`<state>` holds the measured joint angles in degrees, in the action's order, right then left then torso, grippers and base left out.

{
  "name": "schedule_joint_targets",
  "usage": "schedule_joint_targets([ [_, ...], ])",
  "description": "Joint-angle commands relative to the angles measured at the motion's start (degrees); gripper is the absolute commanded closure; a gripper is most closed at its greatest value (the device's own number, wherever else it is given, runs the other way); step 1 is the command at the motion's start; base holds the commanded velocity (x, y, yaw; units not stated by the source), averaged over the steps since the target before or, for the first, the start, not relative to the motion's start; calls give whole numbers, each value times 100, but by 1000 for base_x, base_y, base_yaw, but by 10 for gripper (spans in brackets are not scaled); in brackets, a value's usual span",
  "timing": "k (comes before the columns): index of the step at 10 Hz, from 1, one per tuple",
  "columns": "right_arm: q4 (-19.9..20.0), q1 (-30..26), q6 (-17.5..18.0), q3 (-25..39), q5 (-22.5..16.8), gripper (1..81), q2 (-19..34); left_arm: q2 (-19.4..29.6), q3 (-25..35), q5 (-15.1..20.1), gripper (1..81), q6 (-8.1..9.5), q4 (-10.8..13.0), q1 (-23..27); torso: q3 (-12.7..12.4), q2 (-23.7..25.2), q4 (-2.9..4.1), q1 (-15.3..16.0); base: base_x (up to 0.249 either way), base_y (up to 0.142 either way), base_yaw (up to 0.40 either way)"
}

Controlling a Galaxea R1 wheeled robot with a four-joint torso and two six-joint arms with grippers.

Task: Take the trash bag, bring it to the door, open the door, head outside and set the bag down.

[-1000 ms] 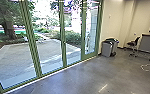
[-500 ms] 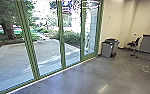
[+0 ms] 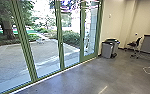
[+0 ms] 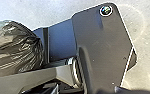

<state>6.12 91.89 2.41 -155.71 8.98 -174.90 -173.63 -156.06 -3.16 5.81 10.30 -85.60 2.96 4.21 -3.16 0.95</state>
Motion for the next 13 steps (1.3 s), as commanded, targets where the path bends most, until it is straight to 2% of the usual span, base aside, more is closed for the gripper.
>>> schedule_joint_targets([
  [1, -41, -272, -4, -2, -292, 10, -21, 12, 6, 201, 811, -37, 42, 285, 0, 0, 0, 0, 160, -67, 0],
  [13, -41, -263, -4, -20, -292, 10, -30, 3, 14, 201, 811, -37, 33, 267, 0, 0, 0, 0, 160, -65, 0],
])
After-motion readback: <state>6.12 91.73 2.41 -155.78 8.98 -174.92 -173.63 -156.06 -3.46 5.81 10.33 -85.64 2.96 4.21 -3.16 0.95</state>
